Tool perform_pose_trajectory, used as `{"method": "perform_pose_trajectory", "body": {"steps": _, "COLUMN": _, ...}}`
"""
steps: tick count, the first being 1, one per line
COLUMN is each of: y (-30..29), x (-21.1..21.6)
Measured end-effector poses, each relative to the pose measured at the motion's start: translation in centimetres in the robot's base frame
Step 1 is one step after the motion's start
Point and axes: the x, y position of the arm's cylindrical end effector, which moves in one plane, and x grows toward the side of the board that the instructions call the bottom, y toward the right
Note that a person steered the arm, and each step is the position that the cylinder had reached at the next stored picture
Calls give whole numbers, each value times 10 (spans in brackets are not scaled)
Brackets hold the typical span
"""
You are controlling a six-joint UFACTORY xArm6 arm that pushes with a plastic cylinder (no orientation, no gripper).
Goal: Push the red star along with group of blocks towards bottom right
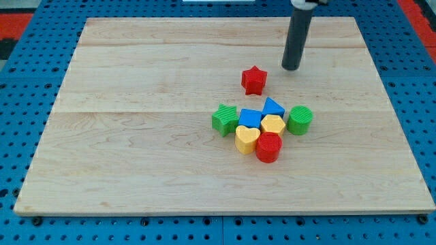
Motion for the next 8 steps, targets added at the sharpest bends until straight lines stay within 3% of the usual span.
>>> {"method": "perform_pose_trajectory", "body": {"steps": 1, "y": -17, "x": 0}}
{"method": "perform_pose_trajectory", "body": {"steps": 2, "y": -42, "x": -31}}
{"method": "perform_pose_trajectory", "body": {"steps": 3, "y": -111, "x": -10}}
{"method": "perform_pose_trajectory", "body": {"steps": 4, "y": -139, "x": 13}}
{"method": "perform_pose_trajectory", "body": {"steps": 5, "y": -116, "x": -49}}
{"method": "perform_pose_trajectory", "body": {"steps": 6, "y": -44, "x": -13}}
{"method": "perform_pose_trajectory", "body": {"steps": 8, "y": -138, "x": 75}}
